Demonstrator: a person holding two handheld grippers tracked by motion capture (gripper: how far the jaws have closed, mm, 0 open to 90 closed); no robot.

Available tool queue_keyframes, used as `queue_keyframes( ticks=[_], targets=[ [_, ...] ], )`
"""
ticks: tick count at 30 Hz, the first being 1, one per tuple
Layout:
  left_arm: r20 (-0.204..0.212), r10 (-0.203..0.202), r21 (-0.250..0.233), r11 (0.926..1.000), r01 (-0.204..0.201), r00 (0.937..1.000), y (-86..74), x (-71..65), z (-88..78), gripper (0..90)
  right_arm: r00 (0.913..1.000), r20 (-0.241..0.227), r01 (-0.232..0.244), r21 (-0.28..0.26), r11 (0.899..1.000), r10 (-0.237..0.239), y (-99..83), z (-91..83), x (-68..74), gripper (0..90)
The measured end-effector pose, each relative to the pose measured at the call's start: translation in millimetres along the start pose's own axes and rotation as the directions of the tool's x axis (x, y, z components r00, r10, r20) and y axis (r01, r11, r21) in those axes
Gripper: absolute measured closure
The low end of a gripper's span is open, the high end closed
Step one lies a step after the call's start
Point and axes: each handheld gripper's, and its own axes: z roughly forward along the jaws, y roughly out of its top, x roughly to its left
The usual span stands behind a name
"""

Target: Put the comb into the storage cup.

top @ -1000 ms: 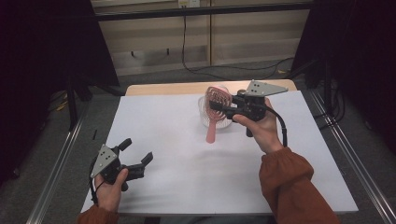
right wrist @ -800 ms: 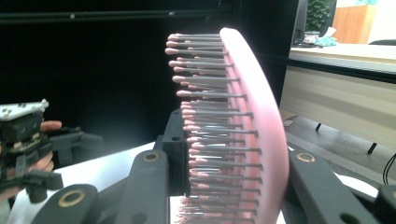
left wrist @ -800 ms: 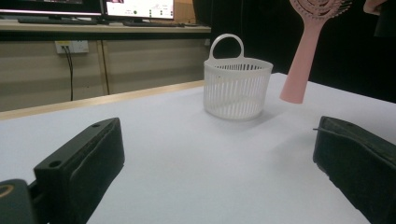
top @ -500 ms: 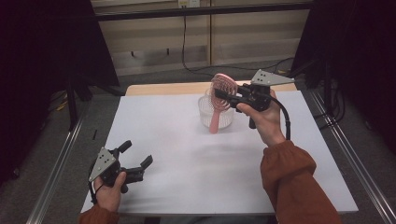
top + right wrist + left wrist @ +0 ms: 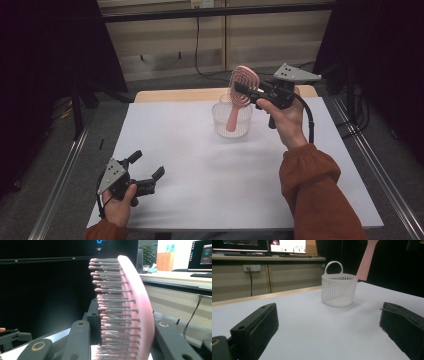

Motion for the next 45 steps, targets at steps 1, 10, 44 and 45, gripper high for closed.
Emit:
queue_keyframes(
  ticks=[1,10,44,45],
  targets=[
    [-0.002,-0.007,0.0,1.0,0.007,1.0,-0.2,-0.1,0.0,2.2,1.0,0.005,0.0,-0.001,1.0,0.0,1.3,0.1,-0.9,64.3],
    [0.027,-0.012,-0.017,0.9998,0.012,0.9996,0.8,-2.3,0.1,2.2,0.9998,0.016,0.008,-0.006,1.0,-0.008,11.6,5.0,-9.5,64.4],
    [-0.005,0.011,0.005,0.9999,-0.011,0.9999,-0.7,-2.5,-0.1,2.9,0.9877,0.153,-0.03,-0.02,0.999,0.033,-9.8,29.4,-35.5,64.4],
    [-0.008,0.01,0.007,0.9999,-0.01,0.9999,-0.8,-2.8,-0.2,2.9,0.9869,0.157,-0.037,-0.015,0.999,0.039,-13.9,29.7,-36.5,64.4]
  ],
)
